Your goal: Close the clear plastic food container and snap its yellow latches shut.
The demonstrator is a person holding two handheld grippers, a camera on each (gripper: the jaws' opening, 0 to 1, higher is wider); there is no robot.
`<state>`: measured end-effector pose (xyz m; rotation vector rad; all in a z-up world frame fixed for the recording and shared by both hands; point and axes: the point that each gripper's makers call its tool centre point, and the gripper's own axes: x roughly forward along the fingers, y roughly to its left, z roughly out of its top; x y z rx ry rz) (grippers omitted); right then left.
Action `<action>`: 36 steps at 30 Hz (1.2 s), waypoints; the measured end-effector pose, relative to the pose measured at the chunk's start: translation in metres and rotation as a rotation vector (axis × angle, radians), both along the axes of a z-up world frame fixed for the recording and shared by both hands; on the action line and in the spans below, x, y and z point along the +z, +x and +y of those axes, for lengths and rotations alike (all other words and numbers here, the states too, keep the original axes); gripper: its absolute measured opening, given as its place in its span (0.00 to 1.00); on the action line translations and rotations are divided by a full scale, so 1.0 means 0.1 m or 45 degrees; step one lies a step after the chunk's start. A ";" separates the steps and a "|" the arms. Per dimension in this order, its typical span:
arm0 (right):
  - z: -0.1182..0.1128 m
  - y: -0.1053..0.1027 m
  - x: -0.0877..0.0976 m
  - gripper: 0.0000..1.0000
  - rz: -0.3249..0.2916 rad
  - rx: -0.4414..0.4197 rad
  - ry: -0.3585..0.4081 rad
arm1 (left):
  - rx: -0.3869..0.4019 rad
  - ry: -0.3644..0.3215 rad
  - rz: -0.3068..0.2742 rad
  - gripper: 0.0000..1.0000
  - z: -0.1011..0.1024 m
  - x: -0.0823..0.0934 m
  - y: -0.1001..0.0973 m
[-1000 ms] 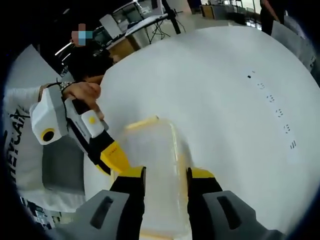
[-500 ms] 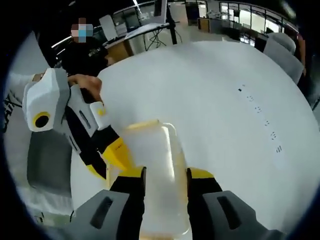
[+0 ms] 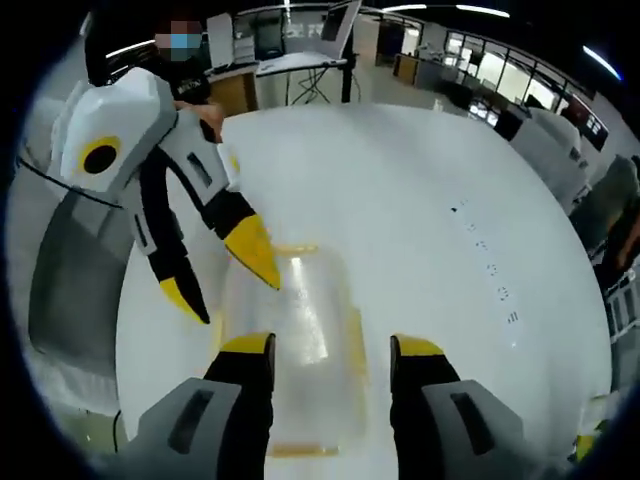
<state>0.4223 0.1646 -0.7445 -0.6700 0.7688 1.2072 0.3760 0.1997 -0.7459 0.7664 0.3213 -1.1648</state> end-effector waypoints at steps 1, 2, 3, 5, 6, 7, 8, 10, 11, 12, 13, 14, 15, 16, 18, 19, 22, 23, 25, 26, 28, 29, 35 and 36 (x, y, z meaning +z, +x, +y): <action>-0.01 0.00 0.01 0.45 -0.003 -0.002 0.003 | 0.018 0.005 0.002 0.44 0.05 0.02 0.04; -0.06 -0.02 0.03 0.47 -0.008 -0.008 0.014 | 0.023 0.004 -0.002 0.48 0.07 0.04 0.07; -0.09 -0.03 0.04 0.49 -0.012 -0.017 0.021 | 0.025 0.002 -0.003 0.53 0.09 0.06 0.09; -0.19 -0.07 0.04 0.51 -0.016 -0.027 0.025 | 0.037 0.000 -0.009 0.61 0.13 0.10 0.15; -0.25 -0.08 0.04 0.51 -0.017 -0.030 0.026 | 0.041 0.002 -0.007 0.64 0.14 0.12 0.19; -0.28 -0.09 0.04 0.51 -0.017 -0.036 0.024 | 0.043 0.004 -0.007 0.66 0.15 0.12 0.21; -0.34 -0.09 0.03 0.52 -0.021 -0.046 0.026 | 0.047 0.007 -0.012 0.69 0.15 0.14 0.24; -0.42 -0.12 0.01 0.55 -0.011 -0.058 0.037 | 0.043 0.014 -0.013 0.76 0.15 0.14 0.29; -0.44 -0.15 0.00 0.56 -0.002 -0.059 0.040 | 0.039 0.020 0.001 0.79 0.15 0.12 0.31; -0.46 -0.18 -0.01 0.58 0.008 -0.055 0.045 | 0.042 0.031 0.010 0.80 0.16 0.10 0.33; -0.48 -0.21 -0.02 0.60 0.013 -0.048 0.051 | 0.053 0.071 0.021 0.80 0.19 0.05 0.36; -0.50 -0.20 -0.03 0.63 0.016 -0.046 0.053 | 0.050 0.096 0.024 0.81 0.20 0.02 0.38; -0.52 -0.20 -0.05 0.65 0.012 -0.043 0.054 | 0.035 0.116 0.024 0.82 0.20 -0.01 0.39; -0.53 -0.21 -0.06 0.67 0.011 -0.037 0.054 | 0.031 0.122 0.026 0.82 0.20 -0.03 0.40; -0.55 -0.23 -0.09 0.72 0.007 -0.017 0.048 | 0.028 0.149 0.057 0.83 0.20 -0.08 0.42; -0.55 -0.23 -0.11 0.75 0.004 -0.005 0.048 | 0.026 0.152 0.067 0.83 0.20 -0.10 0.42; -0.57 -0.25 -0.18 0.81 0.016 0.013 0.034 | 0.027 0.159 0.085 0.87 0.19 -0.16 0.46; -0.57 -0.26 -0.21 0.83 0.026 0.020 0.031 | 0.025 0.168 0.087 0.88 0.19 -0.18 0.46; -0.57 -0.32 -0.27 0.88 0.057 0.043 0.027 | 0.010 0.169 0.109 0.87 0.19 -0.19 0.44; -0.56 -0.35 -0.29 0.88 0.067 0.051 0.026 | 0.002 0.165 0.124 0.87 0.19 -0.21 0.43; -0.55 -0.38 -0.36 0.87 0.073 0.066 0.008 | -0.010 0.186 0.140 0.87 0.20 -0.27 0.43; -0.55 -0.38 -0.38 0.86 0.074 0.067 0.004 | -0.015 0.200 0.142 0.87 0.21 -0.30 0.43; -0.51 -0.37 -0.51 0.84 0.103 0.066 -0.001 | -0.068 0.293 0.179 0.87 0.19 -0.52 0.39; -0.51 -0.37 -0.51 0.83 0.104 0.071 -0.002 | -0.077 0.300 0.179 0.87 0.18 -0.54 0.38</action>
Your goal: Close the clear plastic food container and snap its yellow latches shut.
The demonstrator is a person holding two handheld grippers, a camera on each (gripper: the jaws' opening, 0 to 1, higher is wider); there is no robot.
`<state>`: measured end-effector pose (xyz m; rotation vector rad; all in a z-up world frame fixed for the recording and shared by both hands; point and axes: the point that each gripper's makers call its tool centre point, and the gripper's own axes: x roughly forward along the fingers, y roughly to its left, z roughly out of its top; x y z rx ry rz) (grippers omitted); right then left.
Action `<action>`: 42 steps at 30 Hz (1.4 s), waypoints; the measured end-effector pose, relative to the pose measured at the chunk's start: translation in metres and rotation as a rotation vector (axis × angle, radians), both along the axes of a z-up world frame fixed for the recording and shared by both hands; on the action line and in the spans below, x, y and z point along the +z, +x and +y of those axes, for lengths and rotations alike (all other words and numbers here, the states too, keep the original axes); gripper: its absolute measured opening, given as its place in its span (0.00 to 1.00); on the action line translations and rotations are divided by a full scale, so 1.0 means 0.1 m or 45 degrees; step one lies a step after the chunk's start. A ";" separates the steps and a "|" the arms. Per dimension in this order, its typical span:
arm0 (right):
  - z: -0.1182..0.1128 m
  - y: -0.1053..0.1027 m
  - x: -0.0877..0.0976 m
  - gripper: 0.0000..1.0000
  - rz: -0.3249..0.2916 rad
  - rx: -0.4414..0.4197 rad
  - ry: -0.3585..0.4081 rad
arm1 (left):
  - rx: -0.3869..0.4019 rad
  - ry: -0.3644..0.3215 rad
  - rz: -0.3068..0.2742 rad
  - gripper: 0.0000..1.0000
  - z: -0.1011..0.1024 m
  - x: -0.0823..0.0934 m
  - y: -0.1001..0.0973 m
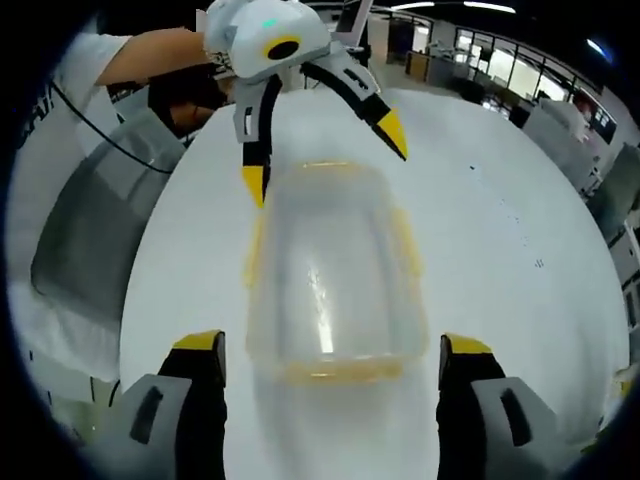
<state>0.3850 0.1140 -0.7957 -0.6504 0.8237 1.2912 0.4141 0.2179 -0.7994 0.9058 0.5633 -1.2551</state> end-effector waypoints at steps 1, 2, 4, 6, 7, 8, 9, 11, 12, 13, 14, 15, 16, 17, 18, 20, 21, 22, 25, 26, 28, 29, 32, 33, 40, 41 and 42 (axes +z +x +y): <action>0.01 0.00 0.00 0.82 0.001 0.004 0.003 | -0.011 0.001 0.010 0.87 -0.02 -0.02 -0.01; 0.01 0.00 -0.02 0.83 0.004 0.002 0.003 | -0.013 0.001 0.013 0.87 -0.02 -0.03 -0.01; 0.00 0.00 -0.05 0.83 0.009 -0.001 -0.007 | -0.013 0.010 0.023 0.87 -0.04 -0.06 -0.01; -0.02 -0.01 -0.08 0.80 0.008 0.002 -0.025 | -0.017 0.019 0.025 0.84 -0.04 -0.08 -0.01; -0.04 -0.01 -0.10 0.79 0.005 0.004 -0.036 | -0.020 0.017 0.031 0.84 -0.04 -0.08 -0.02; -0.04 0.00 -0.11 0.78 -0.006 0.001 -0.041 | -0.021 0.014 0.032 0.83 -0.04 -0.08 -0.02; -0.05 0.01 -0.12 0.76 -0.013 -0.003 -0.045 | -0.030 0.019 0.041 0.81 -0.04 -0.09 -0.04; -0.05 0.02 -0.11 0.75 -0.011 -0.011 -0.035 | -0.044 0.030 0.049 0.79 -0.04 -0.11 -0.07; -0.05 0.02 -0.11 0.75 -0.011 -0.011 -0.034 | -0.047 0.033 0.040 0.79 -0.03 -0.11 -0.06; -0.05 0.02 -0.11 0.75 -0.013 -0.010 -0.035 | -0.047 0.032 0.044 0.79 -0.03 -0.10 -0.06; -0.04 0.02 -0.11 0.75 -0.012 -0.009 -0.036 | -0.045 0.030 0.047 0.78 -0.03 -0.10 -0.07; -0.04 0.02 -0.11 0.75 -0.011 -0.008 -0.037 | -0.045 0.030 0.047 0.78 -0.03 -0.10 -0.07; -0.04 0.01 -0.11 0.75 -0.011 -0.008 -0.041 | -0.044 0.031 0.048 0.78 -0.03 -0.10 -0.07; -0.05 0.01 -0.11 0.75 -0.010 -0.008 -0.044 | -0.045 0.032 0.048 0.78 -0.03 -0.10 -0.07; -0.04 0.01 -0.11 0.75 -0.010 -0.007 -0.047 | -0.044 0.033 0.048 0.78 -0.03 -0.10 -0.07; -0.04 0.01 -0.11 0.75 -0.010 -0.007 -0.049 | -0.043 0.034 0.048 0.78 -0.02 -0.10 -0.08; -0.04 0.01 -0.11 0.75 -0.010 -0.006 -0.050 | -0.042 0.034 0.049 0.78 -0.02 -0.10 -0.08; -0.04 0.01 -0.11 0.75 -0.009 -0.005 -0.051 | -0.041 0.033 0.049 0.78 -0.02 -0.10 -0.08; -0.03 0.01 -0.11 0.74 -0.009 -0.002 -0.060 | -0.039 0.032 0.052 0.78 -0.01 -0.10 -0.09; -0.02 0.01 -0.11 0.74 -0.009 -0.001 -0.062 | -0.038 0.032 0.053 0.78 0.00 -0.10 -0.09; -0.01 0.01 -0.11 0.74 -0.009 -0.001 -0.062 | -0.037 0.034 0.054 0.78 0.02 -0.10 -0.09; 0.01 0.00 -0.11 0.74 -0.010 0.000 -0.062 | -0.035 0.035 0.055 0.78 0.03 -0.10 -0.09; 0.05 0.00 -0.12 0.74 -0.011 0.006 -0.065 | -0.028 0.033 0.056 0.78 0.08 -0.10 -0.09; 0.08 0.00 -0.12 0.74 -0.012 0.009 -0.068 | -0.021 0.031 0.057 0.78 0.10 -0.10 -0.10; 0.23 0.00 -0.12 0.74 -0.022 0.028 -0.093 | 0.020 0.021 0.060 0.78 0.26 -0.11 -0.12; 0.25 0.00 -0.12 0.74 -0.023 0.029 -0.091 | 0.023 0.026 0.059 0.78 0.28 -0.11 -0.13; 0.30 0.00 -0.12 0.74 -0.023 0.030 -0.089 | 0.029 0.033 0.058 0.78 0.34 -0.11 -0.14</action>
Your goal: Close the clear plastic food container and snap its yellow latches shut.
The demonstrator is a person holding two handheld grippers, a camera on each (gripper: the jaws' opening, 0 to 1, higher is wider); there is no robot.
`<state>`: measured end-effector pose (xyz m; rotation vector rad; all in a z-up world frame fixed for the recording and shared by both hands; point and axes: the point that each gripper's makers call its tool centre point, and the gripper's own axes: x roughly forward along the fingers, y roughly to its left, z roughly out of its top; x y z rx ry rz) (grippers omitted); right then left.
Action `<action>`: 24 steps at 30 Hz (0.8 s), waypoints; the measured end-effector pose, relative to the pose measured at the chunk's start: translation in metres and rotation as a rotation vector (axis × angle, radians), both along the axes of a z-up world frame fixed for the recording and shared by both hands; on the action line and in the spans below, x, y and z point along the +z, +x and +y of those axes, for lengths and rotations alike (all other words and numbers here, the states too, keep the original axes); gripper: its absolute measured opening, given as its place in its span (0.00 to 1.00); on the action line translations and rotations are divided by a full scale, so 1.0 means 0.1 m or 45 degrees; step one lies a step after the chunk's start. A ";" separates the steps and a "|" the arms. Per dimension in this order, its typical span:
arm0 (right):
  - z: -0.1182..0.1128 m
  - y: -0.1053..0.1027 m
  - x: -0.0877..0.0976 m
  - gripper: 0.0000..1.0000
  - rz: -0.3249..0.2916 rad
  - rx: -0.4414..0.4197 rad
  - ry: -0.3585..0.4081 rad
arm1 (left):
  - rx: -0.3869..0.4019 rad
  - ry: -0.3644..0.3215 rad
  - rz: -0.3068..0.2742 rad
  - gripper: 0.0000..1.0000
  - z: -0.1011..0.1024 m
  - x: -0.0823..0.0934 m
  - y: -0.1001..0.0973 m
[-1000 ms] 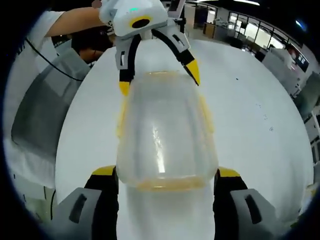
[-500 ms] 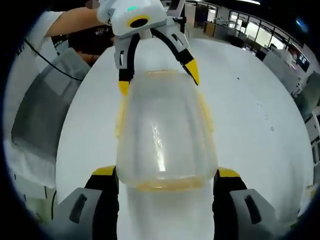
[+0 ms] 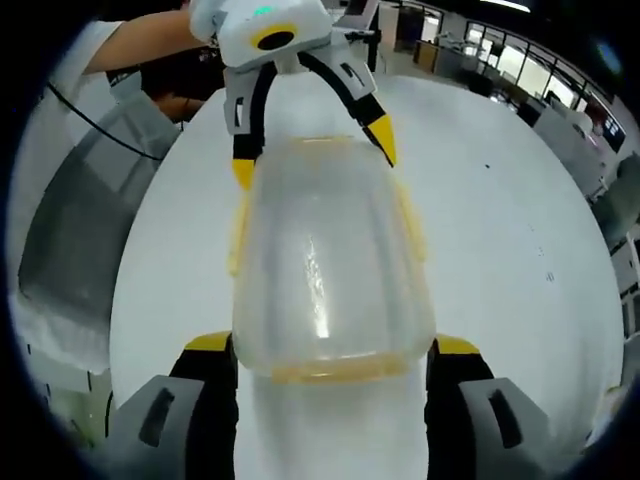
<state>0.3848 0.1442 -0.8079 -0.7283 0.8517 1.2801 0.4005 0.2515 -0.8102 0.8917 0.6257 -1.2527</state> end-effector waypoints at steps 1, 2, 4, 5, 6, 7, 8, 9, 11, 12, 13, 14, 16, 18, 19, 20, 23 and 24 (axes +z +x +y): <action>0.03 0.00 0.00 0.74 -0.002 0.001 0.002 | 0.005 0.001 0.000 0.78 0.04 0.00 -0.01; 0.08 0.00 0.00 0.74 -0.003 0.003 0.006 | 0.013 0.000 0.000 0.78 0.09 0.00 -0.02; 0.17 -0.01 0.00 0.73 -0.008 0.002 0.013 | 0.031 -0.010 0.001 0.78 0.18 0.00 -0.04; 0.20 -0.02 0.00 0.73 -0.011 0.001 0.015 | 0.039 -0.013 0.001 0.78 0.22 0.00 -0.04; 0.25 -0.01 0.00 0.72 -0.013 0.000 0.014 | 0.045 -0.017 0.000 0.78 0.25 0.00 -0.05; 0.28 -0.01 0.00 0.72 -0.014 -0.003 0.015 | 0.052 -0.017 0.000 0.78 0.30 0.00 -0.06; 0.33 -0.02 0.00 0.72 -0.015 -0.004 0.016 | 0.057 -0.015 0.000 0.78 0.33 0.00 -0.06; 0.36 -0.02 0.00 0.72 -0.017 -0.004 0.016 | 0.064 -0.010 -0.001 0.78 0.38 0.00 -0.07; 0.44 -0.02 0.00 0.71 -0.020 -0.007 0.011 | 0.080 -0.002 -0.001 0.78 0.46 0.00 -0.08; 0.47 -0.02 0.00 0.71 -0.023 -0.009 0.010 | 0.083 -0.001 0.000 0.78 0.48 0.00 -0.08; 0.51 -0.02 0.00 0.70 -0.024 -0.011 0.010 | 0.095 0.000 0.000 0.78 0.54 0.00 -0.09; 0.53 -0.02 0.00 0.68 -0.023 -0.015 0.011 | 0.102 0.000 0.000 0.78 0.58 0.00 -0.09; 0.61 -0.02 0.00 0.64 -0.004 -0.049 0.024 | 0.125 -0.004 0.001 0.78 0.69 0.00 -0.09; 0.69 0.00 -0.01 0.62 -0.012 -0.052 0.035 | 0.132 -0.013 0.004 0.77 0.79 0.00 -0.10; 0.75 -0.01 -0.01 0.62 -0.016 -0.049 0.038 | 0.132 -0.015 0.006 0.77 0.84 0.00 -0.11; 0.79 -0.02 -0.01 0.62 -0.015 -0.051 0.038 | 0.133 -0.014 0.005 0.77 0.87 0.00 -0.11; 0.88 -0.02 -0.02 0.63 -0.019 -0.049 0.019 | 0.132 -0.012 0.004 0.77 0.95 0.00 -0.11; 0.92 -0.02 -0.02 0.63 -0.019 -0.049 0.010 | 0.130 -0.011 0.004 0.77 0.99 0.00 -0.11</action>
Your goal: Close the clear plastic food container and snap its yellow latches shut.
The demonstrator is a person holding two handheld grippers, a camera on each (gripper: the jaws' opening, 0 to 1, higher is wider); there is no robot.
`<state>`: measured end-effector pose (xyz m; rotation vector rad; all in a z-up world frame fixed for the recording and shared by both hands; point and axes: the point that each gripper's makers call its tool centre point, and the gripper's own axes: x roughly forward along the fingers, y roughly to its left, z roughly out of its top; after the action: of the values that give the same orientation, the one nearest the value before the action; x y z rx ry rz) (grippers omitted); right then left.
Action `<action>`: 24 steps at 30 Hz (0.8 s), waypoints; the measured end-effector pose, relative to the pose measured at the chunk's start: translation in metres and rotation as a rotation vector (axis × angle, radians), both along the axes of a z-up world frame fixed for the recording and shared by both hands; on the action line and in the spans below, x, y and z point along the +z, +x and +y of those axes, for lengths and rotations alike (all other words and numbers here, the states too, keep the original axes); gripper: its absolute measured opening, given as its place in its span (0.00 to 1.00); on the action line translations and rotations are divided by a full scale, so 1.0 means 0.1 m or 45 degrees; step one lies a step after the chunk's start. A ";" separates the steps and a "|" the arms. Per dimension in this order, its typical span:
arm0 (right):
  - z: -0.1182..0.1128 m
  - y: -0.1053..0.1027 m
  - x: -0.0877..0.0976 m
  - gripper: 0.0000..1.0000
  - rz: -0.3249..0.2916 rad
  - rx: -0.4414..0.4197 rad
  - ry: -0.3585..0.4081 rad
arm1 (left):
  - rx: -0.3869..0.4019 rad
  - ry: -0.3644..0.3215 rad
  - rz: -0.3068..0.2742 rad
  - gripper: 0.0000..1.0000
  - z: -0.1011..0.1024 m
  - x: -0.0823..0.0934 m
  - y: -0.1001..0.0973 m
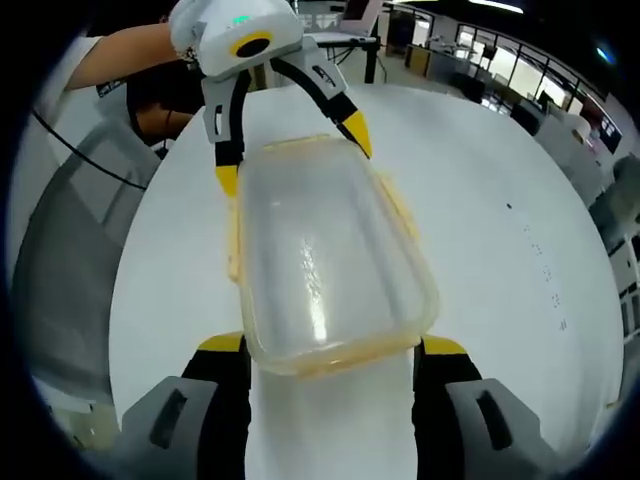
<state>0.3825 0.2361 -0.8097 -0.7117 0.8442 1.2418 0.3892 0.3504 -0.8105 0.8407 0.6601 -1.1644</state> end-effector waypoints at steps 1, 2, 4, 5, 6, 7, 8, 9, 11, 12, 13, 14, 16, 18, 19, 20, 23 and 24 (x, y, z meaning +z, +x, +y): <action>0.03 0.00 0.00 0.63 0.000 0.000 -0.005 | -0.001 0.001 0.000 0.77 0.02 0.00 0.00; 0.06 0.00 0.00 0.63 0.000 -0.001 -0.011 | -0.003 0.003 0.000 0.77 0.06 0.00 0.00; 0.11 0.00 0.00 0.63 0.000 -0.003 -0.017 | -0.008 0.003 0.000 0.77 0.12 0.00 0.00; 0.14 -0.01 0.00 0.63 -0.001 -0.004 -0.018 | -0.010 0.002 0.000 0.77 0.15 0.00 0.00; 0.16 -0.01 0.00 0.63 -0.001 -0.007 -0.018 | -0.011 0.001 0.000 0.77 0.17 0.00 0.00; 0.20 -0.01 0.00 0.63 -0.002 -0.010 -0.016 | -0.013 0.000 -0.001 0.77 0.20 0.00 0.00; 0.22 -0.01 0.00 0.63 -0.001 -0.012 -0.015 | -0.015 -0.001 -0.001 0.77 0.22 0.00 0.00; 0.25 -0.02 0.00 0.63 -0.001 -0.014 -0.016 | -0.019 -0.003 -0.001 0.77 0.26 0.00 0.00; 0.30 -0.02 0.00 0.63 -0.003 -0.019 -0.016 | -0.023 -0.004 -0.002 0.77 0.31 0.00 0.00; 0.32 -0.02 0.00 0.63 -0.004 -0.023 -0.017 | -0.025 -0.004 -0.002 0.77 0.33 0.00 0.00; 0.34 -0.03 0.00 0.63 -0.004 -0.026 -0.018 | -0.027 -0.004 -0.003 0.77 0.36 0.01 -0.01; 0.36 -0.03 0.00 0.63 -0.004 -0.028 -0.018 | -0.030 -0.003 -0.002 0.77 0.37 0.01 -0.01; 0.40 -0.04 0.00 0.63 -0.005 -0.032 -0.019 | -0.034 0.000 -0.001 0.77 0.41 0.01 -0.02; 0.42 -0.05 0.00 0.63 -0.004 -0.034 -0.023 | -0.038 -0.002 -0.002 0.77 0.44 0.01 -0.03; 0.43 -0.06 0.00 0.63 -0.004 -0.036 -0.027 | -0.039 -0.003 -0.002 0.77 0.44 0.01 -0.03; 0.44 -0.06 0.00 0.63 -0.004 -0.038 -0.033 | -0.041 -0.005 -0.003 0.77 0.46 0.01 -0.04; 0.48 -0.07 0.00 0.63 -0.006 -0.041 -0.038 | -0.046 -0.008 -0.004 0.77 0.49 0.01 -0.04; 0.49 -0.07 0.00 0.63 -0.006 -0.043 -0.039 | -0.048 -0.009 -0.004 0.77 0.50 0.02 -0.03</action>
<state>0.3755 0.2851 -0.8093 -0.7219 0.8692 1.1987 0.3857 0.4007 -0.8089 0.8518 0.6396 -1.1985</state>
